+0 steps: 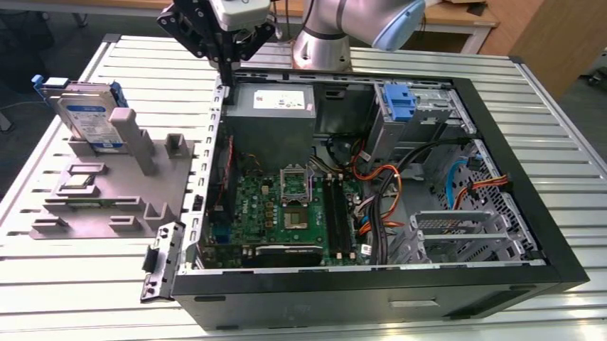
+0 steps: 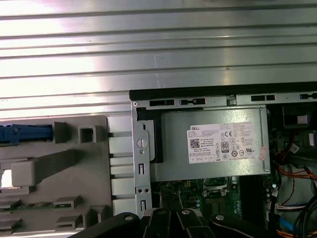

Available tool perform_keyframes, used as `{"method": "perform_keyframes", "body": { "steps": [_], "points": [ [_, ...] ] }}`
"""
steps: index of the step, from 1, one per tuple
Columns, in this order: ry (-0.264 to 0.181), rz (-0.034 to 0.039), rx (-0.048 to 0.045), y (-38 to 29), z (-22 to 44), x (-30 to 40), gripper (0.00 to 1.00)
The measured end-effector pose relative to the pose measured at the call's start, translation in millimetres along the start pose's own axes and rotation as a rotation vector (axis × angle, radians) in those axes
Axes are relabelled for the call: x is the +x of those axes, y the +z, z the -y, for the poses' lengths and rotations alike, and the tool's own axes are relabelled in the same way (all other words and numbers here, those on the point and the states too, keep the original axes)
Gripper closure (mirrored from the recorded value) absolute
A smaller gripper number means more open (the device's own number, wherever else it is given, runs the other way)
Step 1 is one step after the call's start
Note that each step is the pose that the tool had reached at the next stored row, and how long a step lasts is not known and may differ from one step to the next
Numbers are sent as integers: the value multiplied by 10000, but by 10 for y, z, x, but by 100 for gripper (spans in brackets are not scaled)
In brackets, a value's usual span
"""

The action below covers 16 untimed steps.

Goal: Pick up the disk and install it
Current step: 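Reach for the disk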

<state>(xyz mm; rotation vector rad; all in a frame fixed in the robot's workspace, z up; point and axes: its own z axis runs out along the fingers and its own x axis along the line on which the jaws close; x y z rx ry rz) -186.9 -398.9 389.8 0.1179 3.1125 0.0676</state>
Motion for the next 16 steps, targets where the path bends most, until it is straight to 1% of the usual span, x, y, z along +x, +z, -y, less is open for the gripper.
{"method": "perform_keyframes", "body": {
  "steps": [3, 16],
  "points": [
    [2, 0, 0, 0, 1, 12, 90],
    [0, -1, 0, -1, 11, 141, 90]
  ]
}}
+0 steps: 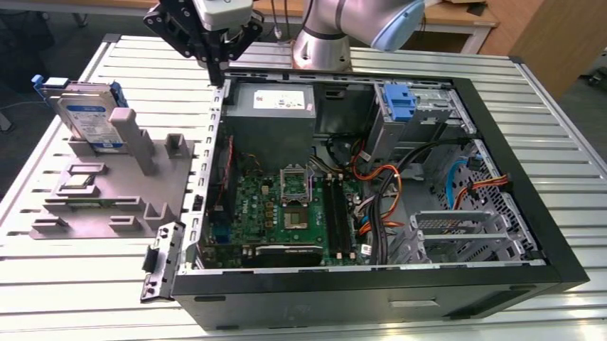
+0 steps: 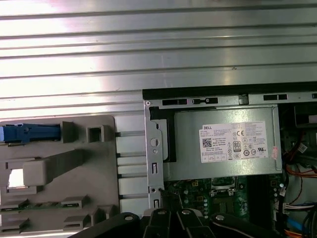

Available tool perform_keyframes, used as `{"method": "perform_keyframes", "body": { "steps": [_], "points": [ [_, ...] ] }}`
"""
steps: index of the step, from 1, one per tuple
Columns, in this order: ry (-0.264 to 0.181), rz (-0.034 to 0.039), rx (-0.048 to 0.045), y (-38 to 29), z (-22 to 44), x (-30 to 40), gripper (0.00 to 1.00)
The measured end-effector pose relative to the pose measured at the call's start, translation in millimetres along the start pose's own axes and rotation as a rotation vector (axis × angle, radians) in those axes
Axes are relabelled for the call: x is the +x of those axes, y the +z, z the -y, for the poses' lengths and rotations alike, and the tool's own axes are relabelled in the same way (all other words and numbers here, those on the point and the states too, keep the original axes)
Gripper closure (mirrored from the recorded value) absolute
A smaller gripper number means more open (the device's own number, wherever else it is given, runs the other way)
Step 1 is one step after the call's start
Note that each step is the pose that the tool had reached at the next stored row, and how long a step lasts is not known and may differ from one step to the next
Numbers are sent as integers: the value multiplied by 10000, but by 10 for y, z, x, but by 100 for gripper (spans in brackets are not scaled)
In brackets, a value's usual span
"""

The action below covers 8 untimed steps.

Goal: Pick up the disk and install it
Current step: 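Reach for the disk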

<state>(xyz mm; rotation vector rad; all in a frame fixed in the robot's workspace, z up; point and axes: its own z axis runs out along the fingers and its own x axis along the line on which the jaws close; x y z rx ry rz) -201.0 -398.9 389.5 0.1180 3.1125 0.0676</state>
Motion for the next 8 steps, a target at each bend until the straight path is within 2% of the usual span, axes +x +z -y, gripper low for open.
{"method": "perform_keyframes", "body": {
  "steps": [8],
  "points": [
    [0, 0, 0, 0, 3, 32, 90]
  ]
}}
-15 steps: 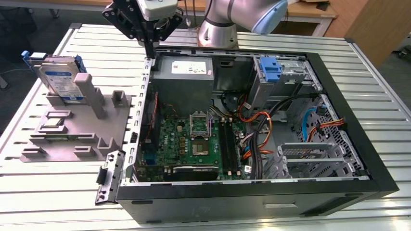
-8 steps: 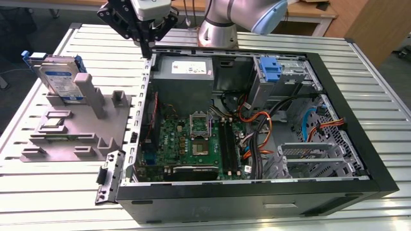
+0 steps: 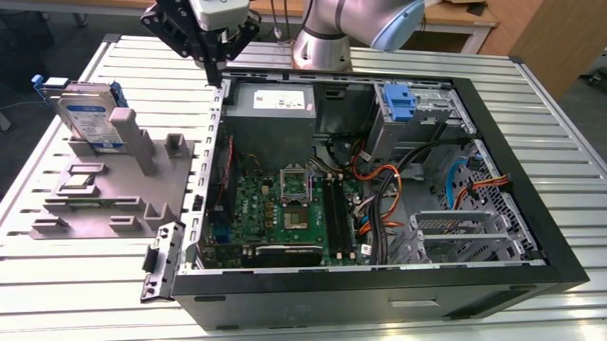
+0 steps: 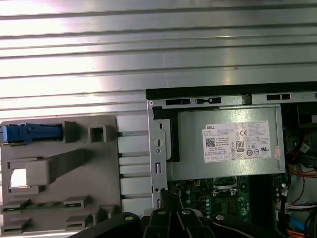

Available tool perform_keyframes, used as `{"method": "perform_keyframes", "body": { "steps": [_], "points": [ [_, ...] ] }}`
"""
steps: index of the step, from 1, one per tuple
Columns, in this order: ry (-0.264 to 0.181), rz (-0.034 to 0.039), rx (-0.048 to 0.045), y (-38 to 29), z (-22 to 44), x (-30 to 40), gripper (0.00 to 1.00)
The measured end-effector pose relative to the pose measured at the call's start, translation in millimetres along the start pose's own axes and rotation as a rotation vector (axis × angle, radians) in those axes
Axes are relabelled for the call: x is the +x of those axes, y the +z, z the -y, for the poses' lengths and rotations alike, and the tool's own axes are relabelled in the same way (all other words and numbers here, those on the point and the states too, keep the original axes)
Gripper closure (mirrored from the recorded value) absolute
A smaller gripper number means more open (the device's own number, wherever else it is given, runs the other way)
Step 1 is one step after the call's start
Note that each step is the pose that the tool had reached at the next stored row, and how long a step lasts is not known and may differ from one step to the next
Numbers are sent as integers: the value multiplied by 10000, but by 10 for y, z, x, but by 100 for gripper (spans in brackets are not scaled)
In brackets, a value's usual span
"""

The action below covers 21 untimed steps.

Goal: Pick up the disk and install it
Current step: 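Reach for the disk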

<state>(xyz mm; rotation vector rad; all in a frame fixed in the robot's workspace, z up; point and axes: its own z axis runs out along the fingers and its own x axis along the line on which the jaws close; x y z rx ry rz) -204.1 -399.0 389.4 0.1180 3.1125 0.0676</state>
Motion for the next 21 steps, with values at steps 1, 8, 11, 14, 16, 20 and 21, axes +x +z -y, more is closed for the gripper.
{"method": "perform_keyframes", "body": {
  "steps": [1, 8, 11, 14, 16, 20, 21],
  "points": [
    [-1, 0, 0, 0, 0, 0, 90],
    [-1, 0, 0, 0, 0, 6, 90],
    [1, 1, 0, 0, 1, 13, 90],
    [-1, 0, 0, -1, 2, 25, 90],
    [0, 0, 0, -1, 2, 28, 90],
    [1, 1, -1, -1, 2, 34, 90],
    [-1, 1, -1, 0, 3, 35, 90]
  ]
}}
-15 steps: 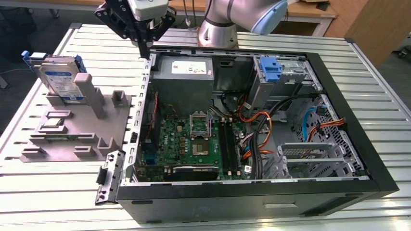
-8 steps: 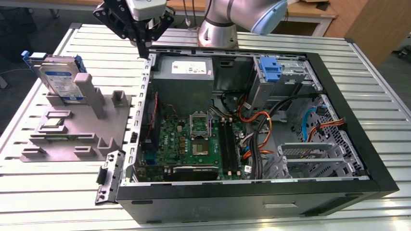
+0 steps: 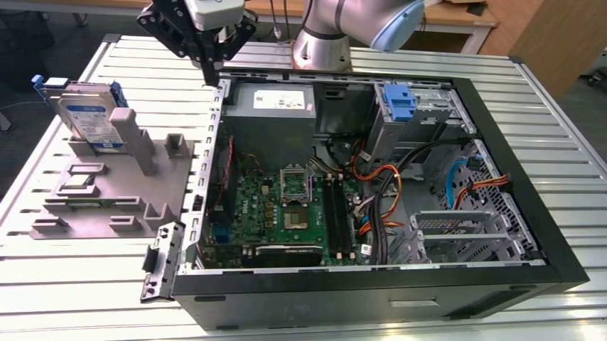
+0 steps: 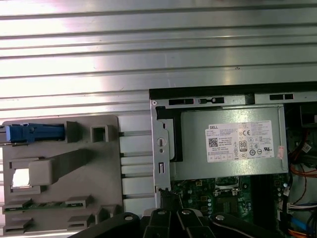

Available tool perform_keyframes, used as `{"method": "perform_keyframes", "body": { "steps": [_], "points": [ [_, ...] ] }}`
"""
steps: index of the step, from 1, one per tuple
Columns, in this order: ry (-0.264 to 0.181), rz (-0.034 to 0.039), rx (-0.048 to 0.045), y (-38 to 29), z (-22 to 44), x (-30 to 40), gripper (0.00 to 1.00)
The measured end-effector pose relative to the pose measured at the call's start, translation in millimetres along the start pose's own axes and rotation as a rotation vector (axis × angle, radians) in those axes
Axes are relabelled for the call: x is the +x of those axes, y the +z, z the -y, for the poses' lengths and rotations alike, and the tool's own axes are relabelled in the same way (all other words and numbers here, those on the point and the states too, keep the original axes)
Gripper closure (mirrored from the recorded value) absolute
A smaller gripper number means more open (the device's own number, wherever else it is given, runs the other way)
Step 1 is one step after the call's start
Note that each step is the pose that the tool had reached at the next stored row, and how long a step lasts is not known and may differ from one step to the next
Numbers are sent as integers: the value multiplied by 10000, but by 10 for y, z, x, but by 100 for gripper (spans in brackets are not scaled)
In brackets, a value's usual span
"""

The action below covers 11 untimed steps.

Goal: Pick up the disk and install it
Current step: 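Reach for the disk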

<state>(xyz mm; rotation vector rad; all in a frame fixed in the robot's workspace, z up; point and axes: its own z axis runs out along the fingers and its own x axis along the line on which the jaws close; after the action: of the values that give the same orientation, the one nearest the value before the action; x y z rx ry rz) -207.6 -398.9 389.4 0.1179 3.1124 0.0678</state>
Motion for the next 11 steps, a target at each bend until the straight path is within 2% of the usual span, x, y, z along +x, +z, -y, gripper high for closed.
{"method": "perform_keyframes", "body": {
  "steps": [11],
  "points": [
    [1, -1, 1, -1, 1, 16, 90]
  ]
}}
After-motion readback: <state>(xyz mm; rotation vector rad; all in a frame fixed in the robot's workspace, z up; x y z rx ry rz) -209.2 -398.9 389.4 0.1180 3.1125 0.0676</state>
